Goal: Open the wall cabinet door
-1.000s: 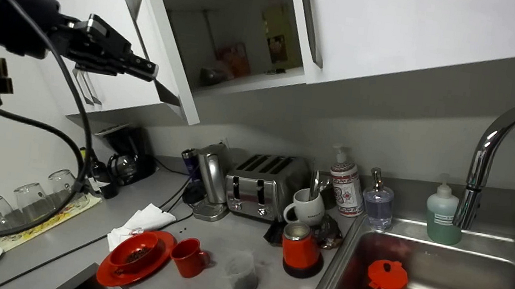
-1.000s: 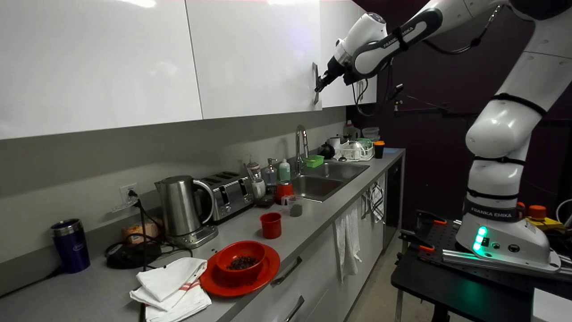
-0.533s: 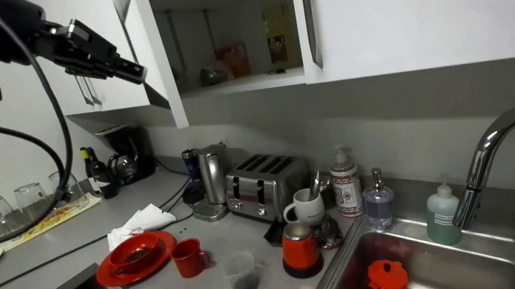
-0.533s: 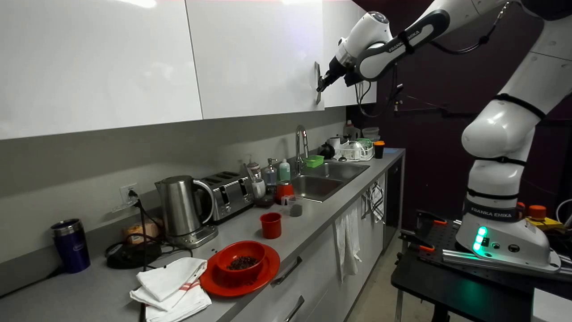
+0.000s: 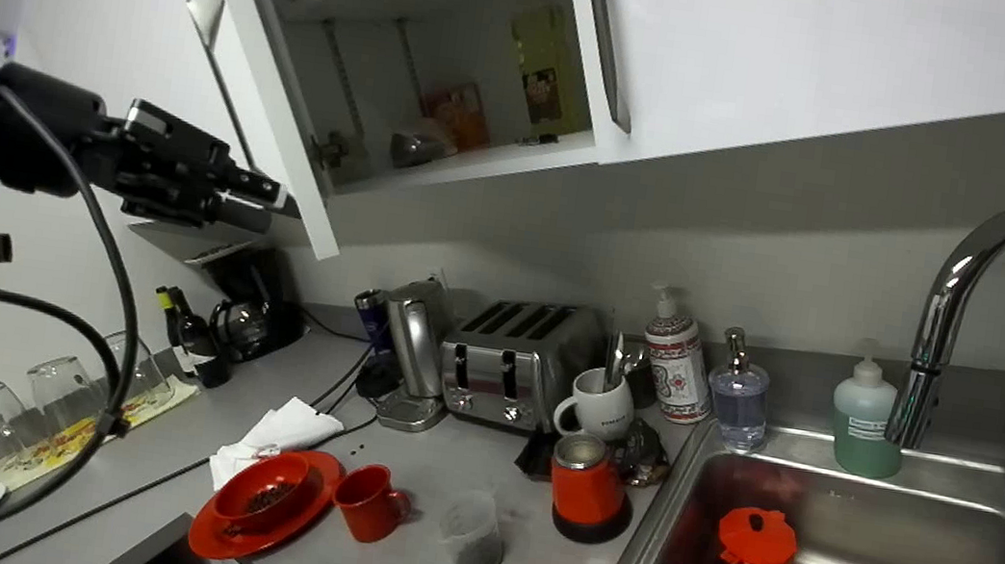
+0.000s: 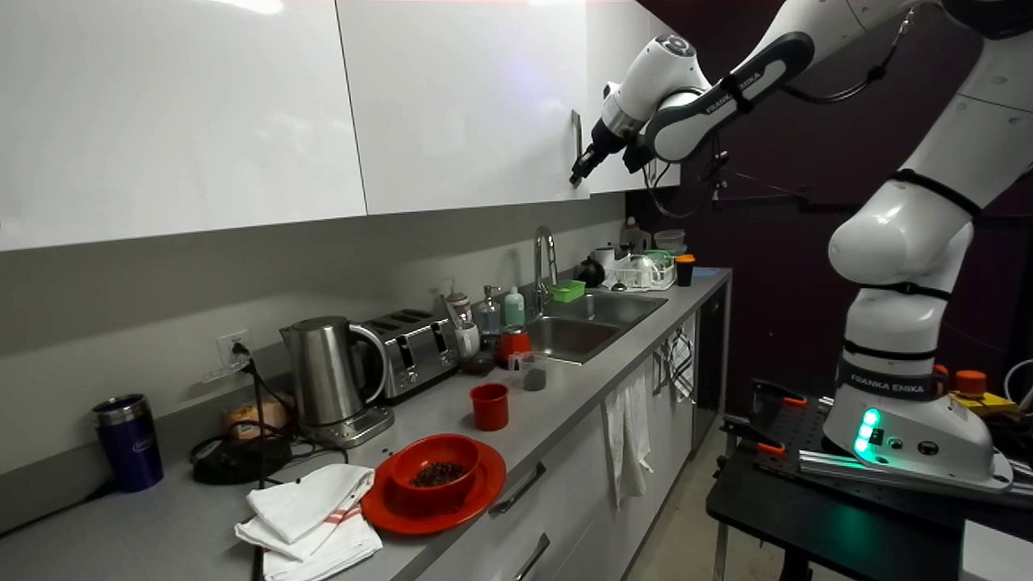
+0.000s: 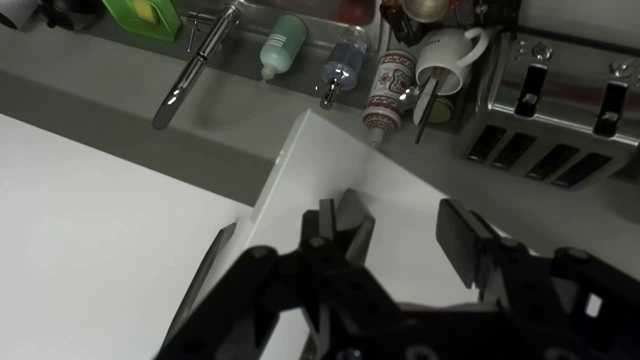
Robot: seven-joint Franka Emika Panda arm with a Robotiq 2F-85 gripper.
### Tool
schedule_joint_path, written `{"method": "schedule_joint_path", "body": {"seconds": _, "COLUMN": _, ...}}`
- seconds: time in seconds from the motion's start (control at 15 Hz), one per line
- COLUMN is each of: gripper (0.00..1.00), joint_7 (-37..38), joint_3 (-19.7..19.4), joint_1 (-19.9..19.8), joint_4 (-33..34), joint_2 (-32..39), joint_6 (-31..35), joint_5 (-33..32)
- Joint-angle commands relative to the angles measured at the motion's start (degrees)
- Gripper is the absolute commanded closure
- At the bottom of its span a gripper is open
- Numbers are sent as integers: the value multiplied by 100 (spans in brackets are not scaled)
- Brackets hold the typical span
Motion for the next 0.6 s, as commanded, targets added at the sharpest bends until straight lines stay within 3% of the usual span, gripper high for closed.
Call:
{"method": "schedule_joint_path", "body": {"seconds": 0.0, "gripper": 13, "joint_7": -204, "joint_3": 400, "joint_1": 143, "joint_4": -151, "joint_2": 308, "joint_6": -119, "joint_5": -288}}
{"method": "schedule_joint_path", "body": {"seconds": 0.13, "gripper": 1, "joint_7": -418, "joint_3": 478, "joint_1": 185, "joint_4": -180, "joint_2": 372, "joint_6": -288, "joint_5": -389}}
{"method": "schedule_joint_path", "body": {"seconds": 0.53, "gripper": 0, "joint_7": -1684, "joint_3": 614, "joint_1": 697, "joint_4": -124, "joint_2": 1021, "joint_6": -544, "joint_5": -299}}
